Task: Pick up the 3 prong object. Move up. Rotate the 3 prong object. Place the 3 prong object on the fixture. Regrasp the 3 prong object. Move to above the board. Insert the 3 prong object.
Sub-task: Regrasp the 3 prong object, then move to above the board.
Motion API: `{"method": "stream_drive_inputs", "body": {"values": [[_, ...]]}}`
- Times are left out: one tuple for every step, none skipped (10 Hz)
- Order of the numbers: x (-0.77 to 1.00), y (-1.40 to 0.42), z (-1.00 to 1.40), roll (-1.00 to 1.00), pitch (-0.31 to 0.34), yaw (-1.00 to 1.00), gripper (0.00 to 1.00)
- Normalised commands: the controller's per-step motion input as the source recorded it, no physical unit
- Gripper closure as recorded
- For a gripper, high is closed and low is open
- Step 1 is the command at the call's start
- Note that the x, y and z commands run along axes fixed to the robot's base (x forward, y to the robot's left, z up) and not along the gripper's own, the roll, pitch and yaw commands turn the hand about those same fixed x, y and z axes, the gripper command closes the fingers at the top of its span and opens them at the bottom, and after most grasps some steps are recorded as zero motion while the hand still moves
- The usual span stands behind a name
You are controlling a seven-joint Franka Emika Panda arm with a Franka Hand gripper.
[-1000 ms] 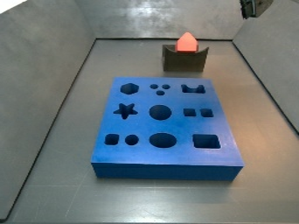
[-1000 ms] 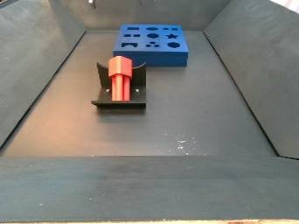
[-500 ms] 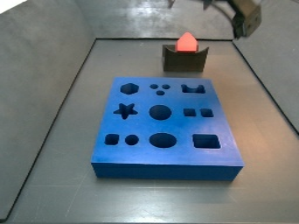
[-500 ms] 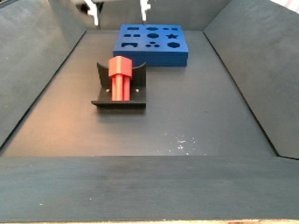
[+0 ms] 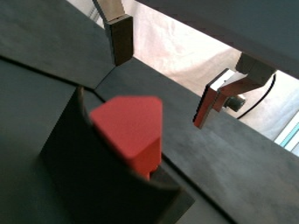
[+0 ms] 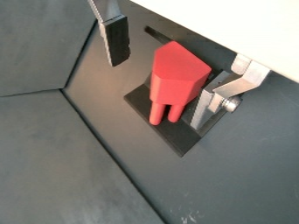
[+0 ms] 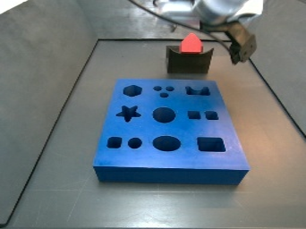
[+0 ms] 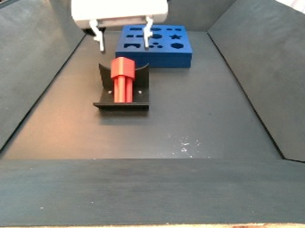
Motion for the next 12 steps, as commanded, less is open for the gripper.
{"method": "stream_drive_inputs", "body": {"values": [[0.13, 0.02, -1.00, 0.07, -0.053, -0.03, 0.00], [0.12, 0.02, -0.91, 0.07, -0.035, -0.03, 0.00], [0.10, 0.01, -0.78, 0.07, -0.019, -0.02, 0.00], [0.09, 0.01, -0.65, 0.06, -0.007, -0.02, 0.00], [0.08, 0.01, -0.48, 0.07, 0.000, 0.00, 0.00], [0.08, 0.00, -0.36, 0.06, 0.005, 0.01, 0.00], [0.08, 0.00, -0.24, 0.06, 0.008, 0.02, 0.00], [0.03, -0.01, -0.19, 0.06, 0.014, 0.02, 0.00], [0.02, -0.01, -0.17, 0.06, 0.010, 0.02, 0.00], [0.02, -0.01, -0.17, 0.06, 0.010, 0.02, 0.00], [0.00, 0.00, 0.00, 0.00, 0.000, 0.00, 1.00], [0.22, 0.09, 1.00, -0.11, 0.499, 0.15, 1.00]]}}
